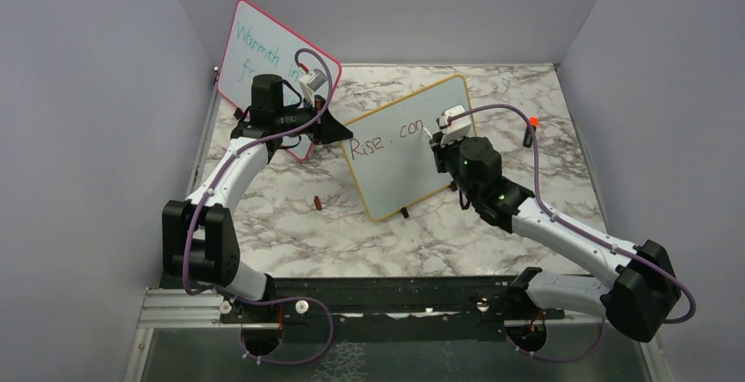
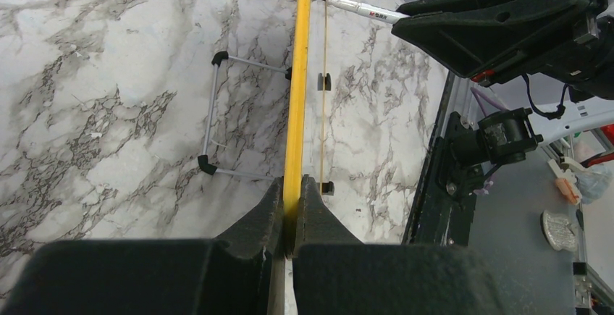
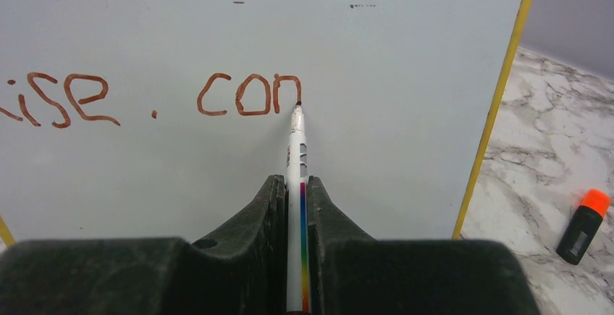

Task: Write a sentence on the whiteboard

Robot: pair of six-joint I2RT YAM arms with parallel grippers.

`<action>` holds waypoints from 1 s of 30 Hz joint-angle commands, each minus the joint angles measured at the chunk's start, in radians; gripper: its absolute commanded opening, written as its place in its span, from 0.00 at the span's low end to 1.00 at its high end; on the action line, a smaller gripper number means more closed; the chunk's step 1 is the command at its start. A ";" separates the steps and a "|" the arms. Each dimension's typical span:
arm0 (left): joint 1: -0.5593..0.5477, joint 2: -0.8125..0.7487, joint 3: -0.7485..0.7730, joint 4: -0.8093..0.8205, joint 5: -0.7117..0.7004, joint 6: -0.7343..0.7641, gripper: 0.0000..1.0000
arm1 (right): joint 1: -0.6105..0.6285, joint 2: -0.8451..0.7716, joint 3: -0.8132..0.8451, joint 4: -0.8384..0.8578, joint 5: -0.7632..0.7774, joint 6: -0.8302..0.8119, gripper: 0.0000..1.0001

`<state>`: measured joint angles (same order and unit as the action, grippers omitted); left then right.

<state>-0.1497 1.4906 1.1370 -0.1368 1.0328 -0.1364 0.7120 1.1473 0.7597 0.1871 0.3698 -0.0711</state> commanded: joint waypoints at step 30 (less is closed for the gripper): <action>0.009 0.005 -0.008 -0.049 -0.020 0.052 0.00 | -0.055 -0.076 -0.017 0.025 -0.027 -0.002 0.01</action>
<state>-0.1497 1.4906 1.1370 -0.1371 1.0325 -0.1364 0.6800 1.0897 0.7502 0.1730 0.3691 -0.0643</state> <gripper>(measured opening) 0.029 0.165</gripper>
